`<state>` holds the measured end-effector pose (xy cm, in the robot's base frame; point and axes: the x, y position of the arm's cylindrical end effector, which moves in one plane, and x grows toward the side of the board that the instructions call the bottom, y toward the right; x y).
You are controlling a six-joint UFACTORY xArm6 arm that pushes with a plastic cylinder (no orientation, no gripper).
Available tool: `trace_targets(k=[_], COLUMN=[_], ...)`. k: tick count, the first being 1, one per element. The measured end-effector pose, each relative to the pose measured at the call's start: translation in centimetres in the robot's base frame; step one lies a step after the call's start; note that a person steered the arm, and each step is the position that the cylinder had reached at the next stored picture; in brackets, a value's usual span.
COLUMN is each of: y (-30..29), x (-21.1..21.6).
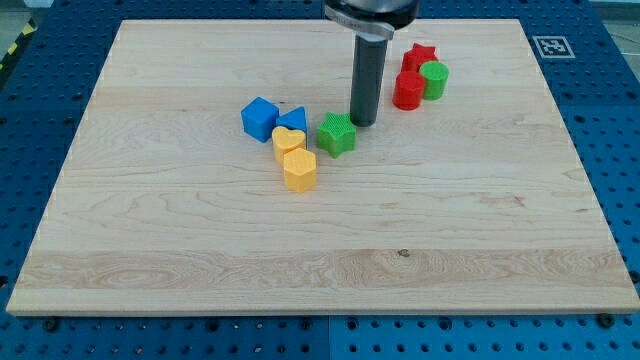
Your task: Move your arm to top of blue blocks
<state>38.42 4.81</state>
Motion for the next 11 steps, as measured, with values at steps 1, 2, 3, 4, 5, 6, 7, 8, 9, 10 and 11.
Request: trace_targets(k=[1, 2, 3, 4, 5, 6, 7, 8, 9, 10, 11], y=[0.0, -1.1, -3.2, -6.2, -7.3, -9.1, -9.5, -9.9, -9.9, -10.0, -10.0], x=[-1.1, -3.5, -5.3, -5.5, -4.5, -3.1, -2.5, -1.5, -1.4, -0.6, -0.5])
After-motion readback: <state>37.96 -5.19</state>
